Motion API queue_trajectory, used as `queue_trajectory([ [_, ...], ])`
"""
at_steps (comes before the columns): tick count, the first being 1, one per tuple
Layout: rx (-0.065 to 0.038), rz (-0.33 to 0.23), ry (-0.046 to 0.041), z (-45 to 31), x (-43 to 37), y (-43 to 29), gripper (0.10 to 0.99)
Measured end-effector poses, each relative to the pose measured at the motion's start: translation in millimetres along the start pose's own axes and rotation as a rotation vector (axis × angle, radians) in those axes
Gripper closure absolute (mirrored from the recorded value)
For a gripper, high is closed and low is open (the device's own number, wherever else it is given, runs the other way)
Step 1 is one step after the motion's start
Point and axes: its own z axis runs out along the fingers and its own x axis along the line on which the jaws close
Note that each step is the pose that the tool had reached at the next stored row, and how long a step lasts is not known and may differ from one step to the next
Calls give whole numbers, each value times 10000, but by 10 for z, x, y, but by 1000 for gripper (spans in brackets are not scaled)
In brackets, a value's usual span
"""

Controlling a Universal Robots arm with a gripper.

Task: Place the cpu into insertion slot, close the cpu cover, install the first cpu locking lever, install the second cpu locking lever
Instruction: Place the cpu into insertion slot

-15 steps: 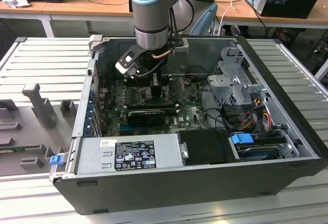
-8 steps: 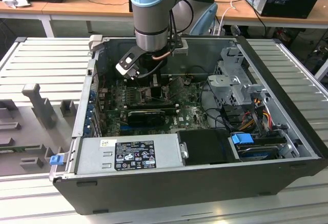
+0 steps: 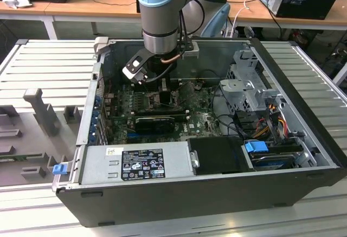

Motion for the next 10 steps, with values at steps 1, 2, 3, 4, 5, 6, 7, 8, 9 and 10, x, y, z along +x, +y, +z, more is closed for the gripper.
queue_trajectory([
  [1,0,2,0,-14,0,1,475],
  [2,-1,6,1,-36,1,3,475],
  [3,-1,11,0,-53,1,4,475],
  [4,-1,16,-1,-70,1,6,490],
  [5,0,21,-1,-82,1,7,553],
  [6,0,32,-2,-111,2,9,616],
  [7,0,37,-2,-130,2,11,737],
  [8,1,40,-3,-139,2,12,800],
  [9,2,43,-3,-149,2,13,859],
  [10,2,47,-3,-167,3,14,918],
])
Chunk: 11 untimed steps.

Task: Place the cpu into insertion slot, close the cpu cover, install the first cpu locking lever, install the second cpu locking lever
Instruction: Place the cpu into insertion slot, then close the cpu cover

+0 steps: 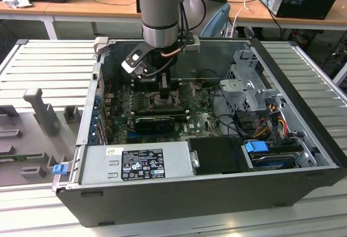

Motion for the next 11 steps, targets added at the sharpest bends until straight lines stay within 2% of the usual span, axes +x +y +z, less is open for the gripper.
queue_trajectory([
  [1,1,6,-1,-16,0,1,980],
  [11,-1,72,-15,-132,2,11,980],
])
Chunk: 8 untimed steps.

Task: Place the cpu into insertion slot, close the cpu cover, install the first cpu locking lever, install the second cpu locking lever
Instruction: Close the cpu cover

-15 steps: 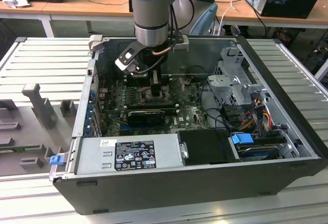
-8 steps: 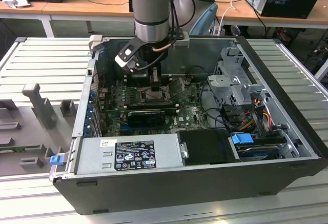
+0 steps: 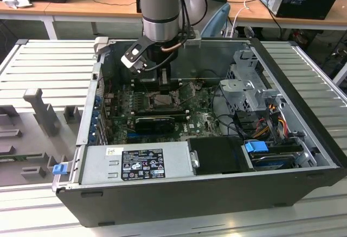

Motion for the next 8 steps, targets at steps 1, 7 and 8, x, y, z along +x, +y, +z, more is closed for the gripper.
queue_trajectory([
  [1,-1,11,1,0,0,1,980],
  [7,183,23,-8,-41,-8,194,980],
  [8,191,26,-7,-111,-7,200,980],
])
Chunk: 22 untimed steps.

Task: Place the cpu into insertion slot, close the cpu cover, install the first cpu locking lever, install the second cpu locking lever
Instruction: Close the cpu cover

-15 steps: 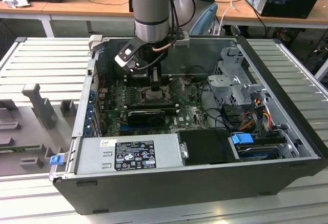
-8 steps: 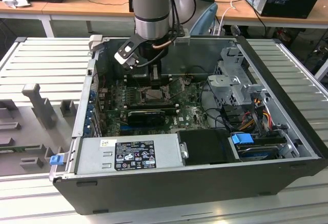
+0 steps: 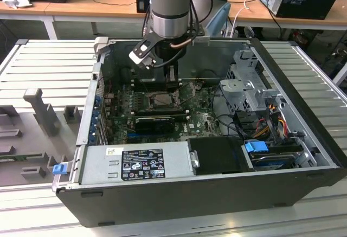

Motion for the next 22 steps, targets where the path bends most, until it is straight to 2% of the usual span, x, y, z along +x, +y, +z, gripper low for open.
queue_trajectory([
  [2,1,-1,1,-142,3,10,980],
  [3,41,-1,2,-202,6,81,980],
  [5,87,-1,-3,-197,7,166,980],
  [7,123,1,-2,-181,11,324,980],
  [9,123,0,-3,-163,13,422,980],
  [10,124,-1,-3,-139,15,508,980],
  [12,126,-65,-1,-115,17,625,980],
  [13,126,-159,6,-103,20,720,980],
  [14,126,-172,8,-93,23,781,980],
  [18,128,-175,6,-26,29,890,980],
  [21,129,-177,7,50,30,907,980],
  [22,202,-176,9,57,30,905,980],
])
